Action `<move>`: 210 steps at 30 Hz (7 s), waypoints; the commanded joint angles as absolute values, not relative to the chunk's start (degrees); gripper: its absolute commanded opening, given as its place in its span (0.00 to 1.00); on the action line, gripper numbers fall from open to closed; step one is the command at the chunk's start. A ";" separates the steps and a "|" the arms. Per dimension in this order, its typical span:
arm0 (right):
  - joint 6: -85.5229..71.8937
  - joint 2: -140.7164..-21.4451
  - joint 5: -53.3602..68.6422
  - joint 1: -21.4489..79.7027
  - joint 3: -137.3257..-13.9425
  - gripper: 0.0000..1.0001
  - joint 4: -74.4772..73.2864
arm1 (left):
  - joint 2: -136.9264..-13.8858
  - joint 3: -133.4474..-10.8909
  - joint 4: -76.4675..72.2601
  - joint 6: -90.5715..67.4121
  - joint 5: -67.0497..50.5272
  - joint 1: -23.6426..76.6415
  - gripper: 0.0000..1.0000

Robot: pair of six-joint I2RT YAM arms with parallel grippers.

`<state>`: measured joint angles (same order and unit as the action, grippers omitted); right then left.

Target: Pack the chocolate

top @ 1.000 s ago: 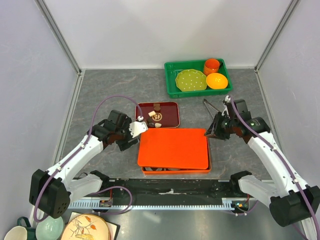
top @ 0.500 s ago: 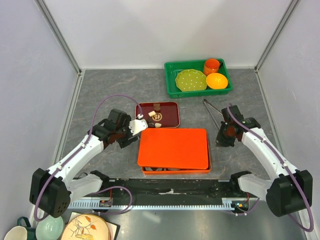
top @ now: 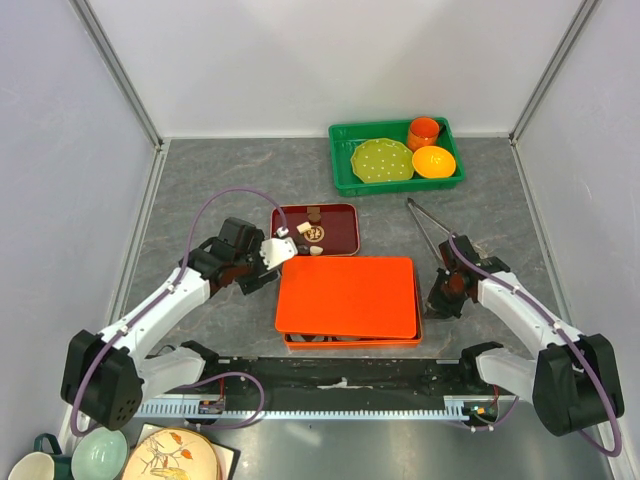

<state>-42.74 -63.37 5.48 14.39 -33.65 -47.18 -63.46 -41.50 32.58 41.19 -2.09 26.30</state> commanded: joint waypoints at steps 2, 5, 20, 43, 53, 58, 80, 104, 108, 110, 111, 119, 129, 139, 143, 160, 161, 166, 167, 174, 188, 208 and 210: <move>-46.67 -63.02 10.27 14.50 -31.65 0.00 -41.49 | -64.16 -41.66 30.32 39.38 -2.64 26.98 0.78; -47.98 -63.02 11.25 14.68 -30.85 0.00 -40.00 | -63.55 -40.96 30.15 39.81 -2.46 27.07 0.78; -58.71 -69.17 11.52 25.22 -31.99 0.00 -29.62 | -60.03 -35.78 28.04 42.98 -0.09 27.25 0.77; -59.95 -70.14 7.30 26.55 -35.50 0.00 -30.84 | -56.17 -34.37 30.41 43.85 0.26 27.77 0.74; -52.39 -66.43 -6.14 20.39 -47.27 0.00 -40.96 | -52.47 -31.73 30.94 47.11 0.96 27.95 0.73; -47.65 -73.64 -8.70 20.74 -59.57 0.00 -33.94 | -51.86 -34.27 32.43 45.98 2.02 27.95 0.73; -38.14 -110.92 -10.29 40.16 -87.90 0.00 -31.03 | -42.80 -47.11 47.64 37.71 -5.01 26.89 0.81; -39.81 -108.55 -6.33 44.47 -81.39 0.00 -30.15 | -42.98 -46.67 45.09 38.85 -3.43 26.81 0.80; -40.08 -107.67 -6.06 44.82 -80.77 0.00 -31.11 | -42.89 -46.06 44.65 39.37 -2.73 26.81 0.80; -39.99 -107.14 -6.50 45.00 -80.42 0.00 -31.46 | -42.80 -45.79 44.39 39.29 -2.81 26.81 0.80; -39.90 -106.79 -6.76 44.91 -80.42 0.00 -31.46 | -42.72 -45.70 44.38 39.29 -2.90 26.81 0.80; -39.20 -111.17 -6.77 45.09 -87.62 0.00 -32.17 | -42.89 -44.65 43.33 39.99 -1.15 26.81 0.80; -39.90 -123.30 -4.57 47.37 -102.64 0.00 -31.82 | -42.36 -44.21 43.51 38.76 1.05 26.54 0.80; -40.78 -125.77 -1.41 50.53 -102.31 0.00 -29.10 | -42.54 -44.39 43.33 39.02 0.97 26.10 0.80; -40.78 -125.25 -0.26 51.68 -100.55 0.00 -27.60 | -42.19 -44.30 43.33 39.20 1.05 26.02 0.80; -40.08 -122.96 -3.77 51.59 -102.65 0.00 -29.97 | -41.49 -43.34 43.33 39.99 1.49 25.84 0.80; -39.99 -122.61 -5.43 51.33 -103.53 0.00 -31.01 | -41.31 -42.90 43.16 40.25 1.58 25.75 0.80; -39.82 -115.96 -9.57 47.38 -102.22 0.00 -32.60 | -41.66 -40.35 42.45 40.43 2.02 25.49 0.80; -39.81 -114.27 -10.36 46.50 -100.04 0.00 -32.96 | -41.75 -40.08 42.36 40.26 1.93 25.31 0.80; -35.16 -92.67 -16.43 47.10 -78.34 0.00 -28.49 | -42.44 -38.76 40.43 38.50 2.20 24.26 0.81; -36.48 -65.13 -31.55 57.39 -57.74 0.30 -33.30 | -46.05 -45.26 42.71 33.05 -1.13 21.88 0.88; -30.50 -61.00 -40.52 56.95 -59.94 0.98 -35.86 | -61.69 -57.30 37.54 16.09 -15.64 18.72 0.99; -30.41 -61.17 -40.87 56.95 -60.20 0.98 -35.95 | -62.31 -57.22 36.04 14.95 -15.64 17.94 0.99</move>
